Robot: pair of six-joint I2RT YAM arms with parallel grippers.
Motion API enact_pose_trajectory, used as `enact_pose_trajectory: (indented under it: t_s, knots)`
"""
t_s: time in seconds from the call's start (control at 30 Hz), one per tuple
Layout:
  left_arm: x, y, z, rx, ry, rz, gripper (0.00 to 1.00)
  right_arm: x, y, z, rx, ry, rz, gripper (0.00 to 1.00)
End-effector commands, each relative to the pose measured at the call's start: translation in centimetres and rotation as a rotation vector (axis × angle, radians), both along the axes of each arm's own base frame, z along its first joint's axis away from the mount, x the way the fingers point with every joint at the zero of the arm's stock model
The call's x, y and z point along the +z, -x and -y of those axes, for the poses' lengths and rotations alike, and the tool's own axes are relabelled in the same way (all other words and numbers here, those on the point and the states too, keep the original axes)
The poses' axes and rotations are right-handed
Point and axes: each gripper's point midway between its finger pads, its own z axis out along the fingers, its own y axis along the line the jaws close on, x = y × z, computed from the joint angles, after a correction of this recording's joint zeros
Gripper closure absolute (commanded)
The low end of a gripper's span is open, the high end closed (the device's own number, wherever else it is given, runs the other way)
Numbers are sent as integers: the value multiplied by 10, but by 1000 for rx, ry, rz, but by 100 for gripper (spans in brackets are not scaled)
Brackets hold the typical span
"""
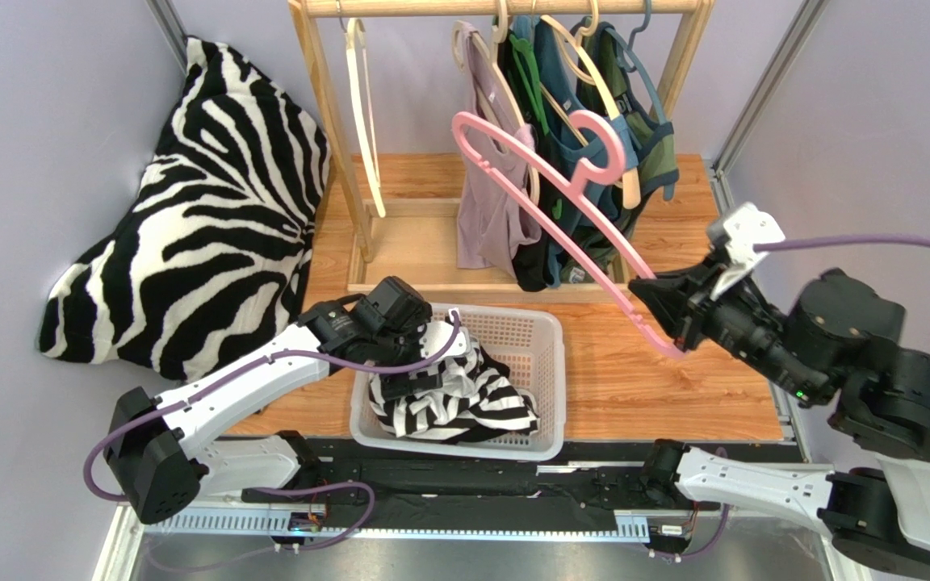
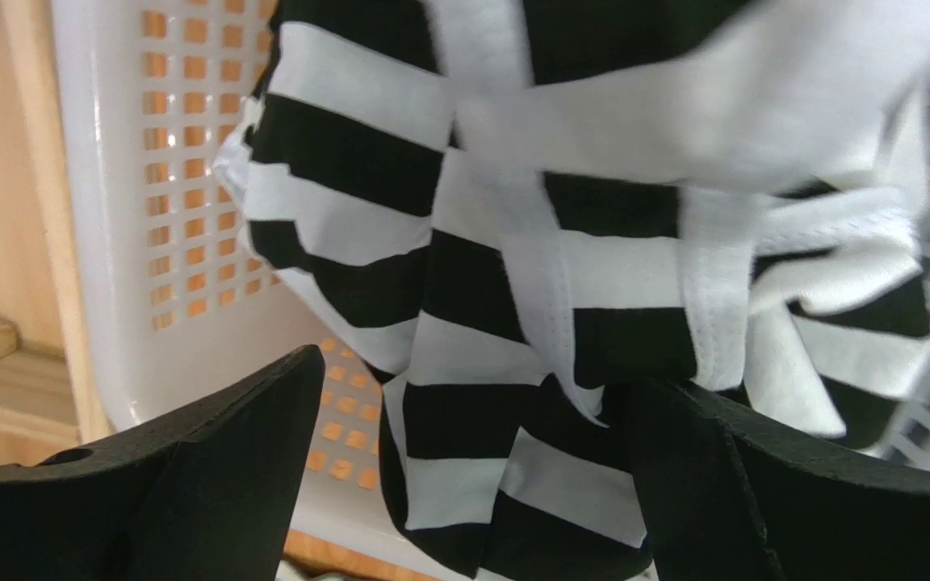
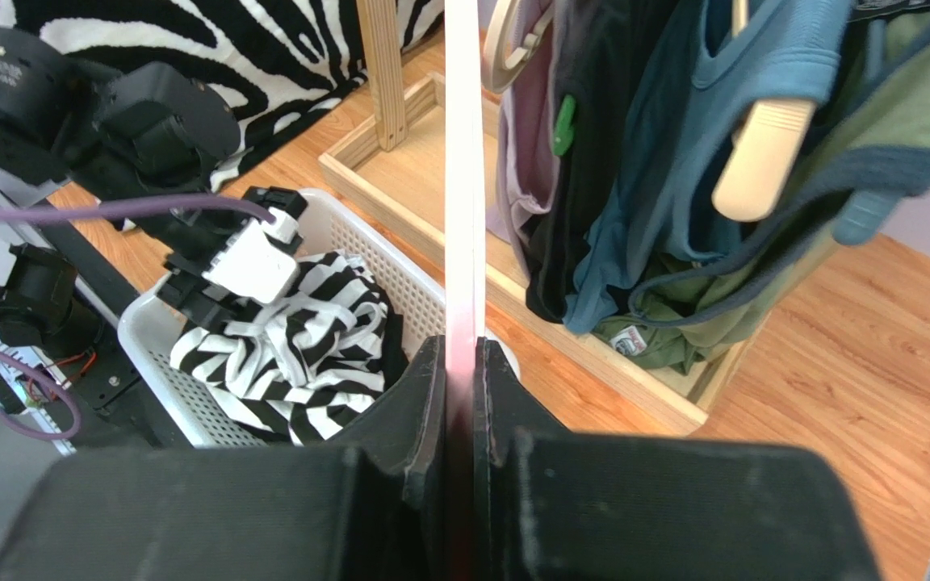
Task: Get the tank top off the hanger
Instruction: Place the tank top in the bin, then place the hanger at the clothesline.
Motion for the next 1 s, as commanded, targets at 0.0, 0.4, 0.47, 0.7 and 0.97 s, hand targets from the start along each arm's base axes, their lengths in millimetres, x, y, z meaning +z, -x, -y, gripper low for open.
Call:
enact_pose_trajectory:
  t_s: [0.0, 0.4, 0.47, 0.7, 0.97]
  knots:
    - [-4, -50, 5, 66, -37, 235, 1, 11, -11, -18, -40, -54, -71, 100]
    - [28, -35, 9, 52, 12, 227, 1, 11, -29, -30, -131, -11, -155, 100]
    - [60, -20, 5, 24, 70, 222, 1, 20, -28, -29, -139, -34, -158, 100]
    - [153, 27, -16, -183, 160, 251, 1, 63, -30, -43, -109, -124, -149, 100]
    - [234, 11, -65, -72, 169, 592, 1, 73, -71, -89, -203, -87, -109, 100]
